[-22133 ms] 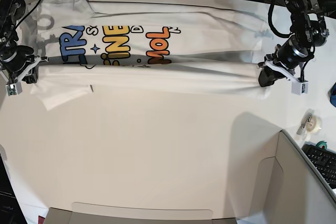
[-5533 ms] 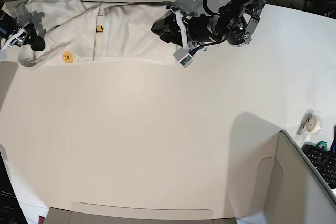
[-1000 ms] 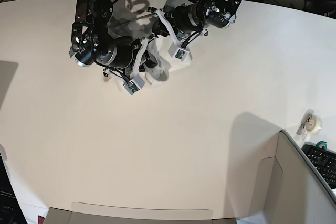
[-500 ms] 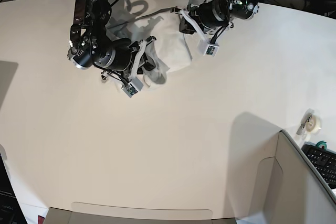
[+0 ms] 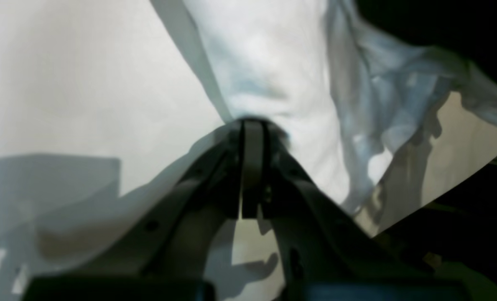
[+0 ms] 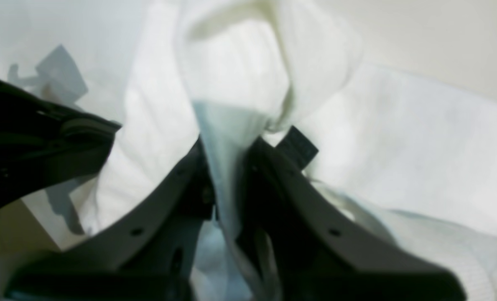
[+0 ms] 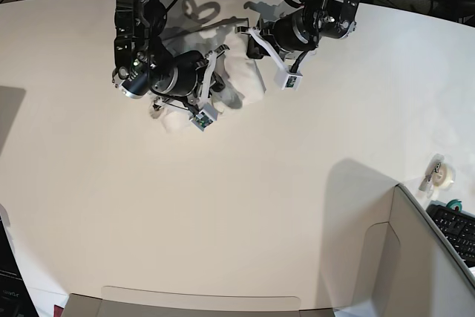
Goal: Layout the t-shirt on the table in an organized manner, then fold the t-shirt properly
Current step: 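Lower the bunched shirt with both grippers onto the table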
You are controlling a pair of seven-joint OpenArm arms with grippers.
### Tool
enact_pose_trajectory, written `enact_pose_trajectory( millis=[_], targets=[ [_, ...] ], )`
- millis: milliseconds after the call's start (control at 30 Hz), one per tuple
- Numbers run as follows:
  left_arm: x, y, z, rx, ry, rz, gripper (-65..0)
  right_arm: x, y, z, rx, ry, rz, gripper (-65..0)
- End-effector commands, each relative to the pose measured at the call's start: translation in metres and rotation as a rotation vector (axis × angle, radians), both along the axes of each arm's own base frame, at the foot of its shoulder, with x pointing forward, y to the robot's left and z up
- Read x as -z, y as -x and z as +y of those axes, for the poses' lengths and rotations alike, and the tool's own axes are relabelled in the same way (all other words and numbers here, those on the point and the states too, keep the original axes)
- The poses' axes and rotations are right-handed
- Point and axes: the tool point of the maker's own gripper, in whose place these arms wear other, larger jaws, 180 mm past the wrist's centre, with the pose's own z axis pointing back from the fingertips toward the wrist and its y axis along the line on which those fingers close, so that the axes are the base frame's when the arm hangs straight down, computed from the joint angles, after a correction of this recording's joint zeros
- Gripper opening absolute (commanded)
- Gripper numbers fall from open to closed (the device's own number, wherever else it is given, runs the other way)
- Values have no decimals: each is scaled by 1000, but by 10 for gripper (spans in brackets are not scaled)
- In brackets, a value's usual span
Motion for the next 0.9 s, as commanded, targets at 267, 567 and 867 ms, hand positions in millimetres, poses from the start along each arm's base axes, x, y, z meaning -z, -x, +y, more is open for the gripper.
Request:
enact_pose_trajectory(
  millis=[267, 567, 867],
  targets=[
    [8, 7, 8, 6, -51, 30, -650, -17, -15, 9, -14, -30, -61, -642],
    [7, 7, 8, 7, -50, 29, -650, -21, -16, 12, -17, -39, -69, -350],
    [8, 6, 9, 6, -52, 28, -650, -43, -13, 45, -111, -169, -93, -307]
  ],
)
